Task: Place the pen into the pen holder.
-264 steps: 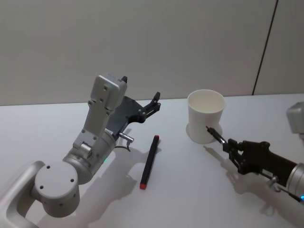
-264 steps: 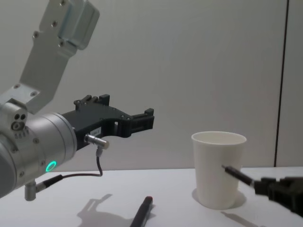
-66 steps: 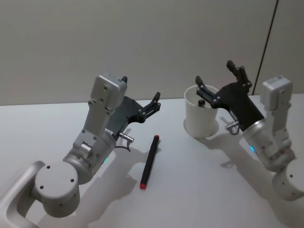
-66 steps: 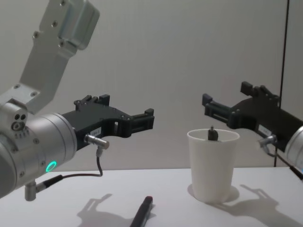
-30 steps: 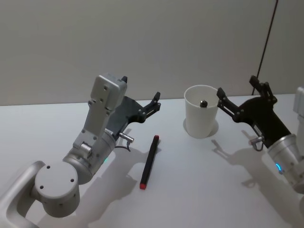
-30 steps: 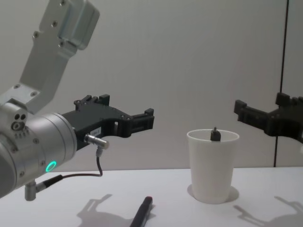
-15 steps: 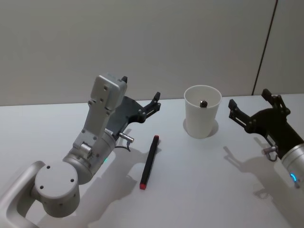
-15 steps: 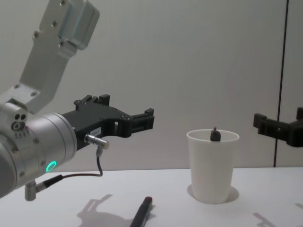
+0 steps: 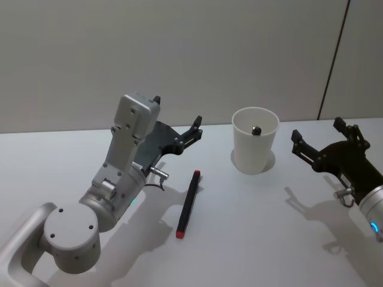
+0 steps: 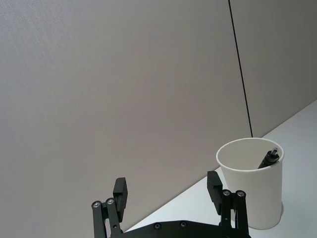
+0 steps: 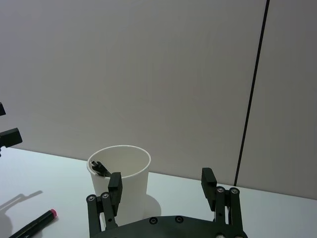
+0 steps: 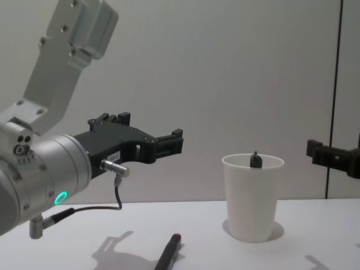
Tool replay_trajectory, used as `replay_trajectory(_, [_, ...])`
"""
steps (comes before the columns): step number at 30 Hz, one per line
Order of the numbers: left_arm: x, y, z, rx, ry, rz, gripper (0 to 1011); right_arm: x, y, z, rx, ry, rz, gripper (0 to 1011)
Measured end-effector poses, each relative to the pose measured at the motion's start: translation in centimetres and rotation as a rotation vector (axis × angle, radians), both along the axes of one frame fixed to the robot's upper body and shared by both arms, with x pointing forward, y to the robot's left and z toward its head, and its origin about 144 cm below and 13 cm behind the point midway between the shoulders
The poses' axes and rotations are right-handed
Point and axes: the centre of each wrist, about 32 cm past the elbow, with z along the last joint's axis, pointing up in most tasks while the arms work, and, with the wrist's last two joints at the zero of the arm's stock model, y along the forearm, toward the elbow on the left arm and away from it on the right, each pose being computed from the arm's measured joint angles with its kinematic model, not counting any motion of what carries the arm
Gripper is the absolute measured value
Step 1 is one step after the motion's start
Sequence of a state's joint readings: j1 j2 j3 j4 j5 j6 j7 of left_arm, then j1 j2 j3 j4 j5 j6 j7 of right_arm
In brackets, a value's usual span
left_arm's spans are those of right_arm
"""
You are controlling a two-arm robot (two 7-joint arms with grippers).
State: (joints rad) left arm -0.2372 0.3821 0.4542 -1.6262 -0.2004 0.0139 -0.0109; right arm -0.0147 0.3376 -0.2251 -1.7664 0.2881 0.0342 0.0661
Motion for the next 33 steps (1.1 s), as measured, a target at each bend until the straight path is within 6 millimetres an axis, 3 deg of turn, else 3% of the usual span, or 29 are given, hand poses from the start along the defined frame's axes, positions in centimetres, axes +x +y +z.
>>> replay_trajectory(18, [-0.3,0.1,0.1,-0.012,0.019,-0.018,1001,0.0,0.0,0.0,0.0,0.0,0.001,1001])
replay_trajectory(33, [-2.6,0.4,0.6,-0.022,0.099,-0.021,1001,0.0,0.0,0.0,-0.001,0.0,0.001,1001])
